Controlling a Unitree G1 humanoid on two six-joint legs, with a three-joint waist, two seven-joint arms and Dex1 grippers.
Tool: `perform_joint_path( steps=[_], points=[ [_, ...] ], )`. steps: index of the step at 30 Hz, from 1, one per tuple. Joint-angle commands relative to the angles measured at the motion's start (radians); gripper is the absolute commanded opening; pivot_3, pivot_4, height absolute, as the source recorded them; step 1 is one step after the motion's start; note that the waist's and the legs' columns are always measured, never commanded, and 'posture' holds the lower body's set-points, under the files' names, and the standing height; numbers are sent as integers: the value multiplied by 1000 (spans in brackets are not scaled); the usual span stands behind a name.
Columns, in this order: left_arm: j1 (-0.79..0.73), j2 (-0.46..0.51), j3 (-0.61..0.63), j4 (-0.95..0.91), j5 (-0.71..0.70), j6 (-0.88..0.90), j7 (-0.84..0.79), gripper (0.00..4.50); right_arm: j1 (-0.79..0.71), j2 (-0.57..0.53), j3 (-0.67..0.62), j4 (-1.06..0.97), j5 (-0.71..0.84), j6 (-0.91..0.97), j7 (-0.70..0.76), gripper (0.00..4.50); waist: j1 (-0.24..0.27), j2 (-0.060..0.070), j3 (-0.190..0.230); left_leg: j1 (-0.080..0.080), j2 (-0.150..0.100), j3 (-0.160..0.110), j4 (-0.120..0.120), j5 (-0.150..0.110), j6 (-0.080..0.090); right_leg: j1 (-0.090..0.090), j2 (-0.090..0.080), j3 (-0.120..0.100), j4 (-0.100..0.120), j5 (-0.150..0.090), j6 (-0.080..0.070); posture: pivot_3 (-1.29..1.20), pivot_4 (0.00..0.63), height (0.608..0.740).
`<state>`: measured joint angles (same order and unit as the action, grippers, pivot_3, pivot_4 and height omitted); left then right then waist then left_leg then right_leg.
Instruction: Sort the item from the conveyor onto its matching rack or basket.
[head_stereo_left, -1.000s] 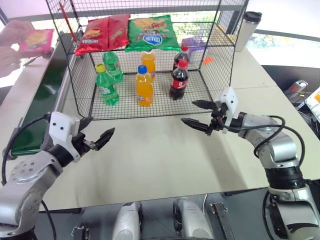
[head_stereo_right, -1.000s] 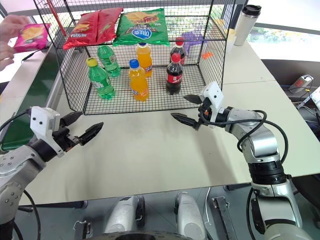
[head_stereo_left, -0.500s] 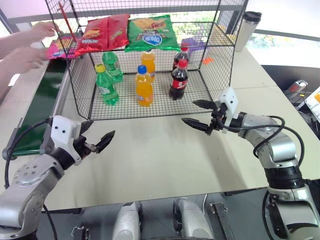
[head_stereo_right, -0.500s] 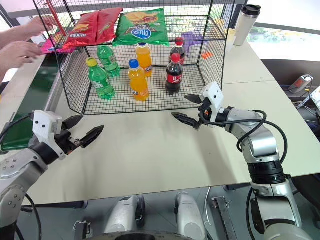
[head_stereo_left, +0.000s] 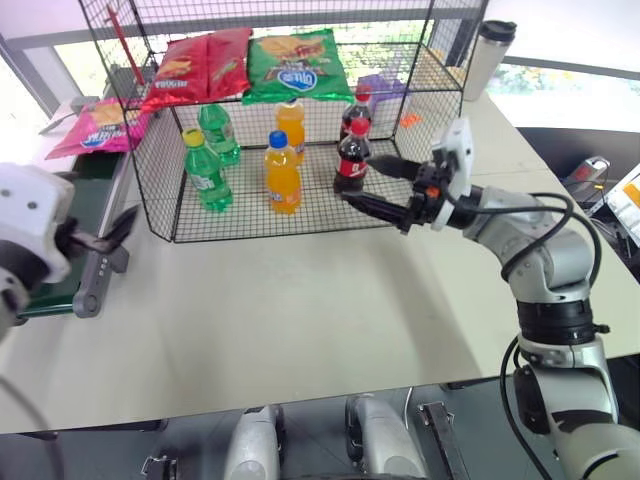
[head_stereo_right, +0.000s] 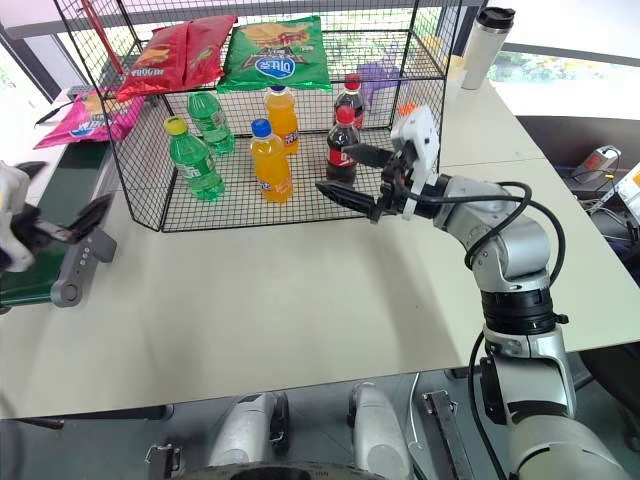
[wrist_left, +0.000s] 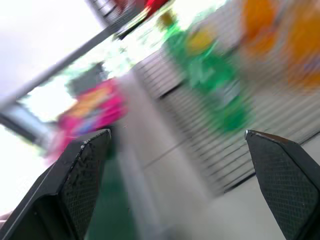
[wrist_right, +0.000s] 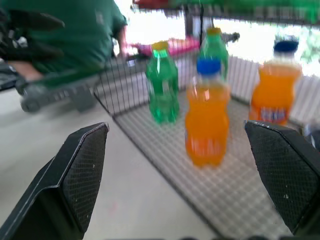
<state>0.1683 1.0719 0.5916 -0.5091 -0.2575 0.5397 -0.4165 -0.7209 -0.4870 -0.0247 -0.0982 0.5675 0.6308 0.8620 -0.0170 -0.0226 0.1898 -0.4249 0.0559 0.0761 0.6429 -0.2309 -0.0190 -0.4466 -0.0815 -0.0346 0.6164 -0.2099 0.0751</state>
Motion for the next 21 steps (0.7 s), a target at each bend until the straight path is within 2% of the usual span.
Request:
perform_joint_path(
  steps=[1,9,21],
  points=[
    [129,133,-59,120,385,-229,25,4471,-55,25,77,-51,-65,-67,-5,4500,0,1,1,0,0,1,-1,0,0,-2,0,0,0,0,0,0,150,740],
    [121,131,-149,284,685,-389,137,4471,-57,-1,115,-54,-115,-123,41,4500,3,1,0,-6,2,5,-1,-1,-3,-8,-3,1,-1,1,-1,0,150,740],
    [37,67,-206,364,765,-443,108,4471,-32,-8,108,-59,-132,-125,32,4500,3,1,0,-9,5,6,1,-1,-3,-14,1,1,5,1,-1,0,150,740]
  ],
)
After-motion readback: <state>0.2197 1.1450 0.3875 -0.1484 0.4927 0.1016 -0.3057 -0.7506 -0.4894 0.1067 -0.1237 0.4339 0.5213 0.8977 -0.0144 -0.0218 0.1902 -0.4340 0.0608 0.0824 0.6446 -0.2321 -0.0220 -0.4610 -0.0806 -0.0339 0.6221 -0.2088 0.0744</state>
